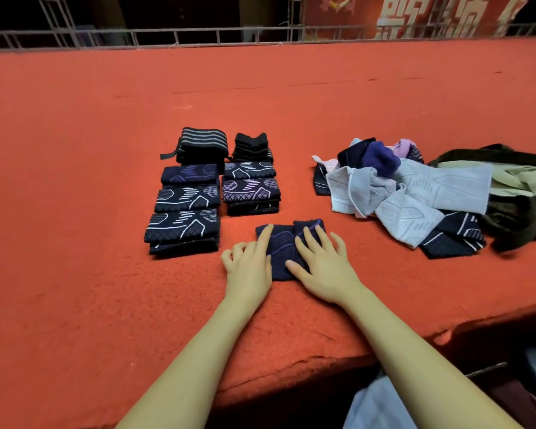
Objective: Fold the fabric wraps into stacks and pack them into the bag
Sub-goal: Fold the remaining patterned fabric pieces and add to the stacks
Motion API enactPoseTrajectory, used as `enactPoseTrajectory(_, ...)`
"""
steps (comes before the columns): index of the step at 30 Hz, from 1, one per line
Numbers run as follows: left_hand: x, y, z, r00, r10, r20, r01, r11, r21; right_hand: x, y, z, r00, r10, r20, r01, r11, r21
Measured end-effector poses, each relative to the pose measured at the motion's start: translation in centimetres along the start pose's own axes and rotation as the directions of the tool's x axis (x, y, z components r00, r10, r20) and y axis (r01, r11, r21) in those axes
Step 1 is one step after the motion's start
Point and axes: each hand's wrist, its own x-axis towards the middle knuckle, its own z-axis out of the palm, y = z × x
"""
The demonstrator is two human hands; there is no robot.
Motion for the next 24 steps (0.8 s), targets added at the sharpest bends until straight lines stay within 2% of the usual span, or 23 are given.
enactPoseTrajectory(3, 0.3, 0.0, -0.1, 0.994, 0.044, -0.095, -0.048, 0.998, -0.048, 0.0, 0.3, 0.1, 1.0, -0.028, 0.01, 0.028, 1.0, -0.007)
enactPoseTrajectory(7, 0.7, -0.2, -0.2, 0.95, 0.062, -0.306, -0.084, 0.995, -0.06, -0.5, 0.2, 0.1, 0.998, -0.066, -0.01, 0.066, 0.997, 0.037)
enactPoseTrajectory(9, 1.3, 0.7, -0.7, 0.933, 0.027, -0.358, -0.09, 0.982, -0.163, -0.5, 0.2, 0.0, 0.999, -0.044, -0.011, 0.045, 0.985, 0.165)
enactPoseTrajectory(11, 1.8, 1.9, -1.1, 0.931, -0.03, -0.363, -0.09, 0.947, -0.309, -0.4, 0.2, -0.1, 0.993, 0.015, -0.117, 0.028, 0.932, 0.361)
enactPoseTrajectory(14, 2.5, 3.8, -1.2, 0.968, -0.062, -0.245, -0.095, 0.809, -0.58, -0.5, 0.3, 0.0, 0.957, 0.152, -0.248, 0.02, 0.815, 0.579)
enactPoseTrajectory(17, 2.3, 5.1, -1.0, 0.999, 0.025, 0.028, 0.009, 0.565, -0.825, -0.7, 0.4, -0.7, 0.911, 0.353, -0.215, -0.021, 0.558, 0.83)
enactPoseTrajectory(18, 2.1, 5.4, -0.7, 0.991, 0.066, 0.114, 0.067, 0.491, -0.869, -0.7, 0.4, -0.8, 0.895, 0.399, -0.2, -0.035, 0.509, 0.86)
enactPoseTrajectory(19, 2.0, 5.6, -0.5, 0.98, 0.095, 0.178, 0.118, 0.447, -0.887, -0.7, 0.4, -0.9, 0.885, 0.424, -0.194, -0.056, 0.508, 0.859)
enactPoseTrajectory(20, 1.9, 5.7, -0.2, 0.968, 0.112, 0.223, 0.151, 0.45, -0.88, -0.7, 0.3, -0.9, 0.878, 0.435, -0.201, -0.069, 0.53, 0.845)
enactPoseTrajectory(21, 2.1, 5.6, 0.1, 0.959, 0.127, 0.253, 0.154, 0.515, -0.843, -0.8, 0.2, -0.9, 0.872, 0.443, -0.211, -0.08, 0.553, 0.83)
enactPoseTrajectory(23, 2.7, 5.3, 0.4, 0.935, 0.171, 0.311, 0.048, 0.807, -0.588, -1.0, 0.4, -0.7, 0.854, 0.463, -0.238, -0.084, 0.574, 0.815)
enactPoseTrajectory(24, 2.9, 5.2, 0.6, 0.909, 0.197, 0.368, -0.029, 0.909, -0.416, -1.2, 0.5, -0.6, 0.839, 0.48, -0.257, -0.08, 0.576, 0.814)
